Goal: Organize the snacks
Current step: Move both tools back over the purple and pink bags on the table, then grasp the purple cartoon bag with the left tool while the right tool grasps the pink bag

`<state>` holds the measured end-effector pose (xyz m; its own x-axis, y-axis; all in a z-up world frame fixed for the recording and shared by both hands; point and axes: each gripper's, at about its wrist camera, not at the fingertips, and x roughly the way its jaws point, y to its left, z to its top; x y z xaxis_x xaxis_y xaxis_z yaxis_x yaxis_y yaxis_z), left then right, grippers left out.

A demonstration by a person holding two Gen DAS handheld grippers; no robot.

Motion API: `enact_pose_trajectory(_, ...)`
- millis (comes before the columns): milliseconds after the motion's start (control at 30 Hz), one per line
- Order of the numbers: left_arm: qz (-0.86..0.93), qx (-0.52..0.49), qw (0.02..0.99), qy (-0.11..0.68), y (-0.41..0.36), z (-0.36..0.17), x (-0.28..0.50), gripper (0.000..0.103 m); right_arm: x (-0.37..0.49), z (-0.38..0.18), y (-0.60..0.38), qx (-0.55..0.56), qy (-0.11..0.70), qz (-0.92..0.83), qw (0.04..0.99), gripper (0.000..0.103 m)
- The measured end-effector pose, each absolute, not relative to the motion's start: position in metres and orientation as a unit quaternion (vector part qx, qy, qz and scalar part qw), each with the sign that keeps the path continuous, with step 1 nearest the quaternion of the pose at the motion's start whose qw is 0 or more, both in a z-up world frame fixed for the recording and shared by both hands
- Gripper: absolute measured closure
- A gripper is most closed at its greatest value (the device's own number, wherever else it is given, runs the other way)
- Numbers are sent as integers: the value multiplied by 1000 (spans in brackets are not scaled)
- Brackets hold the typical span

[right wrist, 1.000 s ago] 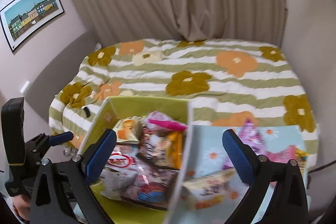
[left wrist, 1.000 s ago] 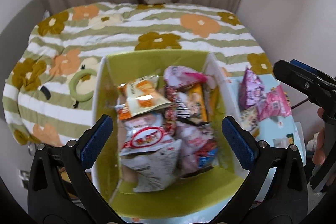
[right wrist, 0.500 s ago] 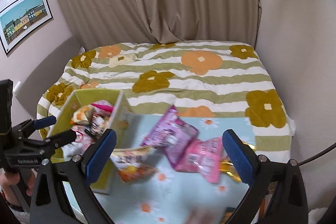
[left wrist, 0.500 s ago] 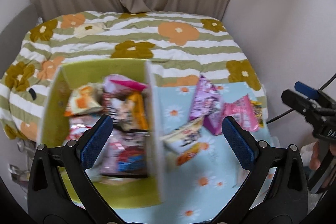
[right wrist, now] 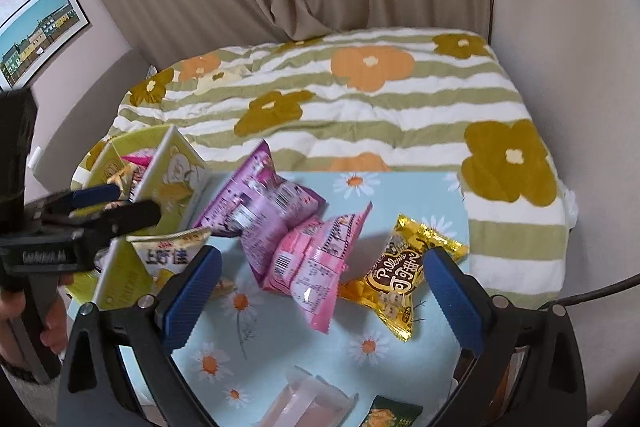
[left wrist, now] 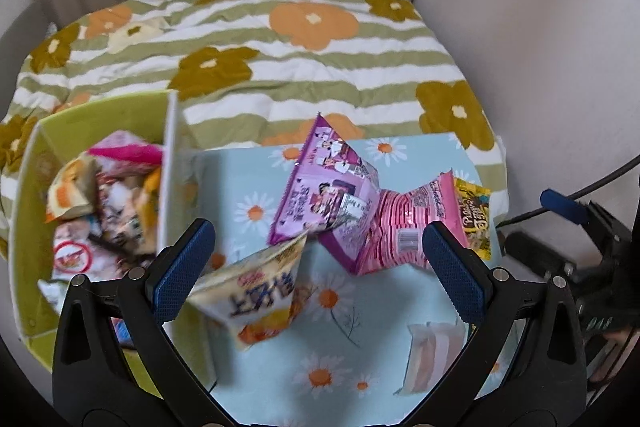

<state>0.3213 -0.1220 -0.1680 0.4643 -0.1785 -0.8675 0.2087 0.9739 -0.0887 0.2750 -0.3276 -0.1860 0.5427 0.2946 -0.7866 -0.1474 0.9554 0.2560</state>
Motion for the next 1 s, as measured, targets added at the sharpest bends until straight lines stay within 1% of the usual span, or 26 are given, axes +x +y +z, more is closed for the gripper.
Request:
enact_pose_trajectory(367,-139,38,802,580,-152,-246,394,0,304,-233,-315,68,487,145,859,3)
enact_pose_trajectory(600,-159,52,771,614,-160,-280,411,0,320,-254,-295,31,500,159,851,3)
enact_pose_trajectory(667,-167,58,765,619,-162,-286,412,2,324,-260,-290,26,507,164,846,5)
enact_pose_trajectory(700,-173,58,764,619,-163,-289,413,4,326,-263,-288,24,511,166,843,6)
enact_pose_trajectory(733,-179,56,762,620,-163,-291,413,14,327,-266,-286,22,514,167,841,7)
enact_pose_trajectory(767,-182,57,760,621,-164,-292,413,17,328,-268,-285,19,516,168,840,8)
enact_pose_trajectory(800,-185,57,759,621,-165,-293,413,17,329,-270,-283,17,518,168,838,9)
enact_pose_trajectory(833,-188,58,760,620,-166,-293,413,22,330,-272,-282,16,520,169,837,9)
enact_pose_trajectory(867,-192,57,760,619,-166,-293,413,24,331,-273,-282,16,522,170,836,9)
enact_pose_trajectory(900,-193,59,760,618,-166,-293,413,25,331,-274,-281,17,524,171,834,9)
enact_pose_trajectory(967,-187,64,764,614,-166,-291,413,35,333,-276,-280,15,526,172,833,9)
enact_pose_trajectory(1000,-185,66,767,611,-165,-289,413,38,334,-277,-279,13,527,172,832,9)
